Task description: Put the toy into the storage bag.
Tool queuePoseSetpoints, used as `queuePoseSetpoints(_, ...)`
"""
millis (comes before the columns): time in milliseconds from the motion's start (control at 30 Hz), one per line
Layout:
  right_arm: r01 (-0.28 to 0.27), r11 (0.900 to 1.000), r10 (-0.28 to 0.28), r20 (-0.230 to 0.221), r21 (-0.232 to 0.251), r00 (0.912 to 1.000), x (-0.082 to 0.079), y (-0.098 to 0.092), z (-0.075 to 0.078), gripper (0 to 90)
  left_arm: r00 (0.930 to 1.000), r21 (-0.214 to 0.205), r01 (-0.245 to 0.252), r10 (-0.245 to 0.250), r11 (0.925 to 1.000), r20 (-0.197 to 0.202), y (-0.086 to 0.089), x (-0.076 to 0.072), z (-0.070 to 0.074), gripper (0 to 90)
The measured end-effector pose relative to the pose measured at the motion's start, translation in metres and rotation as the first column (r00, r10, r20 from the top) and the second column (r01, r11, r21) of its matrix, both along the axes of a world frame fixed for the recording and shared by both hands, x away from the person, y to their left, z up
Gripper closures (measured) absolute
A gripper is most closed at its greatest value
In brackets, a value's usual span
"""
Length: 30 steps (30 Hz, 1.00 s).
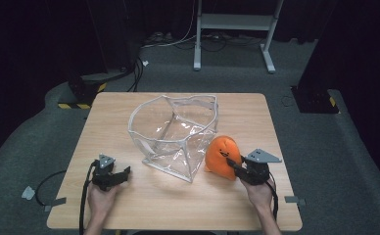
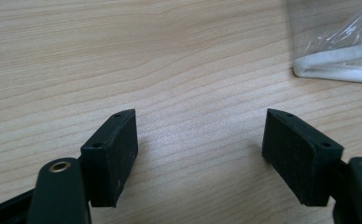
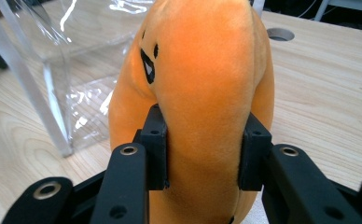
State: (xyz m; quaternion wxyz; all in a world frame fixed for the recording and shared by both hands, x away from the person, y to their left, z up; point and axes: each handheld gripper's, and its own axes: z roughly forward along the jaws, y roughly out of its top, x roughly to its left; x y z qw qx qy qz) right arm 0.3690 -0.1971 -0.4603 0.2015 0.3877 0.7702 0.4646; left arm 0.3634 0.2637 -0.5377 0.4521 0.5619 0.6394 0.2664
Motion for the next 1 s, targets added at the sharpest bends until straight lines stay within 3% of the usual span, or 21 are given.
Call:
queuePoseSetpoints(367,-0.007,0.9997,0.007,0.015,0.024,0.9999,-0.007,-0.009,0.02,64.7,1.0,0.001,-0.001,0.001,1.0,-0.001,0.0,0.0,0.0,26.7)
queuePoseSetpoints(1000,-0.045,0.9973,0.041,0.068,0.058,0.9969,-0.015,-0.016,0.074,64.6,1.0,-0.001,0.0,0.0,1.0,0.0,0.0,0.0,0.0,26.6)
